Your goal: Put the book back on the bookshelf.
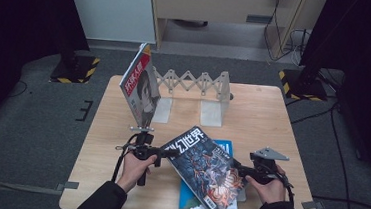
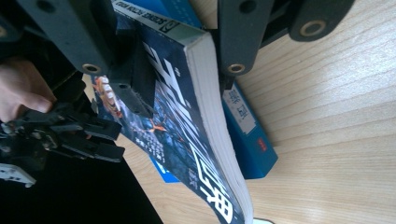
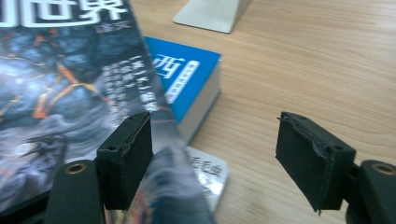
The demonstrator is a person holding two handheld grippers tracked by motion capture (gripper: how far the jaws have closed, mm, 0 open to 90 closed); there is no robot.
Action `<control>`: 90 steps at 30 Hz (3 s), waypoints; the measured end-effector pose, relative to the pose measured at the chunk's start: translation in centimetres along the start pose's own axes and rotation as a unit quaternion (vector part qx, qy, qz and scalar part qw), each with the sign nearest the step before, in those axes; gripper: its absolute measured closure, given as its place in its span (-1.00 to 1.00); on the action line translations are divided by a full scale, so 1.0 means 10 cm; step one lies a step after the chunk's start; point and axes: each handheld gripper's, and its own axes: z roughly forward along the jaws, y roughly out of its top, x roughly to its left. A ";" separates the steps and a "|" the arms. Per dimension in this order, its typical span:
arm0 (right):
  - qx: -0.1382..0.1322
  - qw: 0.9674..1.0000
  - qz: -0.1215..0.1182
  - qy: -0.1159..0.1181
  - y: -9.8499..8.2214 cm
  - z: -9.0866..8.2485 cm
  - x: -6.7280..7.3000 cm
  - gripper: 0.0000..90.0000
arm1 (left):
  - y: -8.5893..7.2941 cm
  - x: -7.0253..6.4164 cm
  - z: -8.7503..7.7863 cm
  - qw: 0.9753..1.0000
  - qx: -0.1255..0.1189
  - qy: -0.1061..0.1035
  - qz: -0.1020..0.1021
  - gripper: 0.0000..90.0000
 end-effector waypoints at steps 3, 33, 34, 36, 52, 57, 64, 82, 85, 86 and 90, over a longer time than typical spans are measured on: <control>-0.002 1.000 0.005 -0.010 -0.01 -0.01 -0.07 -0.42 | 0.03 -0.03 -0.04 1.000 -0.002 -0.003 0.001 0.53; 0.013 0.998 0.026 -0.054 -0.08 -0.03 -0.46 -0.44 | 0.31 -0.23 -0.55 0.997 -0.077 -0.011 -0.021 0.77; 0.015 0.998 0.022 -0.053 -0.09 -0.02 -0.47 -0.44 | 0.32 -0.24 -0.58 0.996 -0.082 -0.013 -0.017 0.78; 0.018 0.998 0.022 -0.052 -0.09 -0.01 -0.47 -0.44 | 0.34 -0.26 -0.63 0.996 -0.091 -0.015 -0.016 0.79; 0.060 0.996 0.026 -0.068 -0.15 0.08 -0.59 -0.43 | 0.51 -0.41 -0.83 0.992 -0.127 -0.013 0.000 0.82; 0.064 0.995 0.024 -0.068 -0.16 0.09 -0.61 -0.44 | 0.60 -0.50 -0.88 0.990 -0.140 -0.016 0.010 0.82; 0.072 0.994 0.028 -0.072 -0.18 0.11 -0.63 -0.45 | 0.74 -0.62 -1.05 0.985 -0.168 -0.013 0.027 0.82; 0.084 0.992 0.019 -0.092 -0.26 0.21 -0.68 -0.78 | 1.07 -0.78 -1.63 0.961 -0.240 0.114 0.081 0.82; 0.075 0.992 0.019 -0.097 -0.29 0.22 -0.69 -0.85 | 1.12 -0.80 -1.68 0.955 -0.246 0.141 0.090 0.82; 0.070 0.993 0.020 -0.098 -0.30 0.22 -0.70 -0.86 | 1.14 -0.80 -1.69 0.953 -0.247 0.148 0.094 0.82; 0.062 0.993 0.020 -0.098 -0.32 0.23 -0.69 -0.90 | 1.23 -0.82 -1.69 0.946 -0.252 0.175 0.104 0.82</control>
